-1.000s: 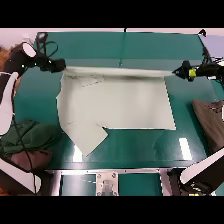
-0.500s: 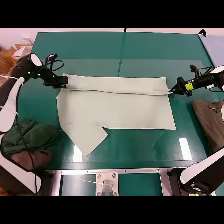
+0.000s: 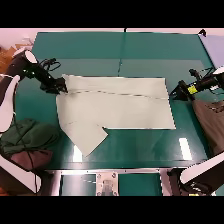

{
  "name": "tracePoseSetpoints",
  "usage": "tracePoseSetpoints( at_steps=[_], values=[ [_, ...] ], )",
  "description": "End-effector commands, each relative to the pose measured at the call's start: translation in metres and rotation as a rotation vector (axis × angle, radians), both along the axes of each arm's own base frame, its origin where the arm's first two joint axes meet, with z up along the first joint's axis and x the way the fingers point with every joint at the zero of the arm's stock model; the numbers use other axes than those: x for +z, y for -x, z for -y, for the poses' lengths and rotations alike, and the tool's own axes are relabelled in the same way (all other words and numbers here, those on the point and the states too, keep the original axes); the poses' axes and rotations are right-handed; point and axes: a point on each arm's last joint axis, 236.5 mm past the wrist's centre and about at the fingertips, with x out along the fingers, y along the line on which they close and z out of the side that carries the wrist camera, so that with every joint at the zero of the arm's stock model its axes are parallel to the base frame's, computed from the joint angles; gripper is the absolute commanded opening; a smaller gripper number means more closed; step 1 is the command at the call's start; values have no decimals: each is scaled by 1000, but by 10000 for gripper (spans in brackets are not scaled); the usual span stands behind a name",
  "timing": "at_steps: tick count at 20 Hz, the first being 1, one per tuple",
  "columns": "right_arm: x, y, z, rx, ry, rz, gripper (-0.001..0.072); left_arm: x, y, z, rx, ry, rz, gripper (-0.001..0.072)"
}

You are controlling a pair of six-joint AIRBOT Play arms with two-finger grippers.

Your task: Fold the shirts.

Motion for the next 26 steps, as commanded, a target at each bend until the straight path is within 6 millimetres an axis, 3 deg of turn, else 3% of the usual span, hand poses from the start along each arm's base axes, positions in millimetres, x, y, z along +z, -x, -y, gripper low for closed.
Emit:
tracePoseSetpoints(
  at_steps=[1,3,7,9,10,13,16,20,22,23,25,26],
  values=[
    [16,38,-5,-29,52,-8,284,15,57,-2,-14,12,-173,513],
    [19,75,-7,-80,95,-13,284,20,86,-1,-17,5,-173,408],
    [8,162,-29,-231,113,-22,286,15,157,-5,20,-45,-107,414],
    [-7,191,-46,-294,113,-5,286,3,187,1,91,-35,-67,589],
    [-13,198,-58,-321,86,1,286,-4,198,5,125,-24,-49,641],
    [-32,196,-81,-449,1,37,285,-27,213,29,216,78,-39,652],
    [-48,184,-72,-578,12,82,285,-50,216,56,289,184,-31,652],
    [-46,160,-59,-653,12,166,303,-75,225,84,298,203,-42,651],
    [-53,154,-58,-679,-5,161,382,-78,218,89,327,221,-35,651],
    [-57,153,-58,-689,-15,147,382,-79,214,88,334,218,-22,621],
    [-65,151,-58,-703,-28,131,382,-77,211,88,312,219,-5,225],
    [-67,148,-58,-708,-36,134,372,-74,208,89,308,222,3,99]
  ],
)
